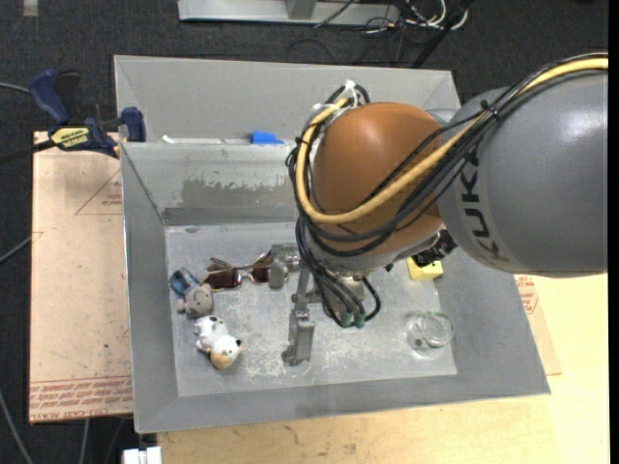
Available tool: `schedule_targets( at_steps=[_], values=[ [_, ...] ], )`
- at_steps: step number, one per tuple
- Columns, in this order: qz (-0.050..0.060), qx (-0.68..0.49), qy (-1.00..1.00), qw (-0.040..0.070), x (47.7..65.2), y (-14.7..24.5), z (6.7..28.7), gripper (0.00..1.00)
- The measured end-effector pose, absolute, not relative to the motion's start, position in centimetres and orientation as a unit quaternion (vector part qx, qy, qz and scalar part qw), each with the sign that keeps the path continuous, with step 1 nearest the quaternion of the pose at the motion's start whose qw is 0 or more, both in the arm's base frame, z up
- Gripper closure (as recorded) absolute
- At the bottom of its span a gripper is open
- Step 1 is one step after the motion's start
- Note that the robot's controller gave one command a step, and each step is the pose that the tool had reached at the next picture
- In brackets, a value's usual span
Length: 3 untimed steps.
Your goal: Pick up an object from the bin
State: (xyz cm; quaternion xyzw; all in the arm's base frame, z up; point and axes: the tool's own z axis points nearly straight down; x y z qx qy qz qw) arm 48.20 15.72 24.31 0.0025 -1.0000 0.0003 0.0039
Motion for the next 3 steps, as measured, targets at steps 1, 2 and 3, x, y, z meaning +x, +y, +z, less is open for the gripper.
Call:
schedule_targets(
  at_steps=[1,2,3],
  values=[
    [-0.001,0.0,-1.0,0.0,48.4,15.6,24.7,0.0],
    [-0.002,-0.013,-1.0,-0.004,52.9,18.2,17.1,0.0],
    [-0.001,0.004,-1.0,-0.002,57.7,17.3,16.0,0.0]
  ],
)
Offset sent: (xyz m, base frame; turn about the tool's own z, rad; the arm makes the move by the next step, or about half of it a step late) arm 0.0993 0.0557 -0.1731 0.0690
